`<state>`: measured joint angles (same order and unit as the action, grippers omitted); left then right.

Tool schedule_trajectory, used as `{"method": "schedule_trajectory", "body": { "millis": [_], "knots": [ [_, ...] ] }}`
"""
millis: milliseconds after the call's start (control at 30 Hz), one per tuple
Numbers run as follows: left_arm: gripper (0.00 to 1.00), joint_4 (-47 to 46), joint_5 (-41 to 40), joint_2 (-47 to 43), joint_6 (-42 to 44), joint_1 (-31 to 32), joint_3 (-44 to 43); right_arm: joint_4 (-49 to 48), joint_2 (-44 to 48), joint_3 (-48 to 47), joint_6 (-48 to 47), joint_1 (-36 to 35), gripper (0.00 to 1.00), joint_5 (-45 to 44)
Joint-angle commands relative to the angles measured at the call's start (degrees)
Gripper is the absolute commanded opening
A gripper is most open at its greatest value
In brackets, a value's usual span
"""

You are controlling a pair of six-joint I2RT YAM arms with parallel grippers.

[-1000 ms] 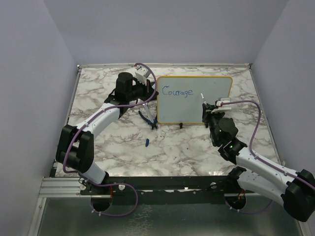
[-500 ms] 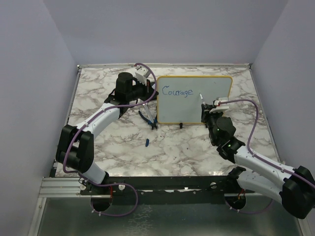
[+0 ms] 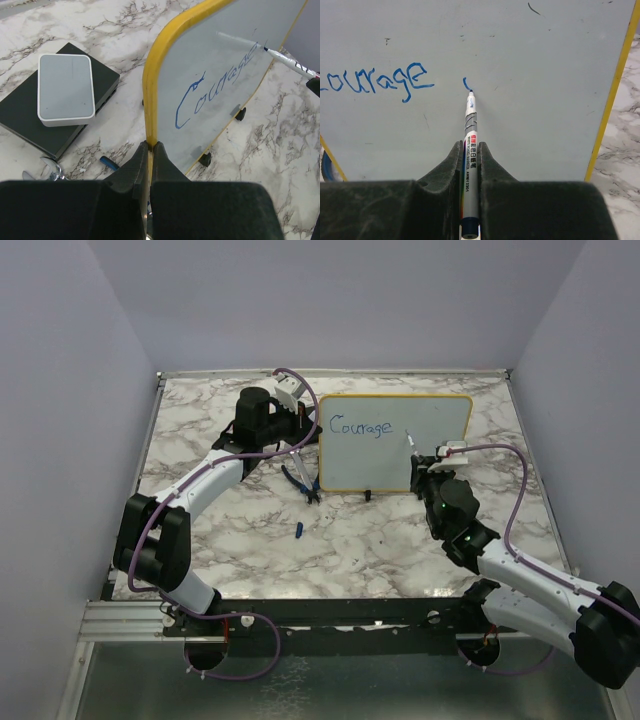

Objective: Write a sentence on the whiteboard

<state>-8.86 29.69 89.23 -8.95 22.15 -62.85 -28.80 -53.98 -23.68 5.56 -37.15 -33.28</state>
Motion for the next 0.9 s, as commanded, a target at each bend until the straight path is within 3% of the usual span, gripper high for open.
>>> {"method": "schedule_trajectory", "body": {
  "millis": [0,867],
  "knots": [
    [0.0,1.1,0.7,-1.7,0.6,0.6,0.2,0.6,0.2,0.4,0.1,0.3,0.01,-1.9],
    [0.0,1.1,0.8,-1.6,0.6,0.6,0.2,-3.2,-2.0,-2.2,-3.9,0.3,0.01,-2.9]
  ]
}}
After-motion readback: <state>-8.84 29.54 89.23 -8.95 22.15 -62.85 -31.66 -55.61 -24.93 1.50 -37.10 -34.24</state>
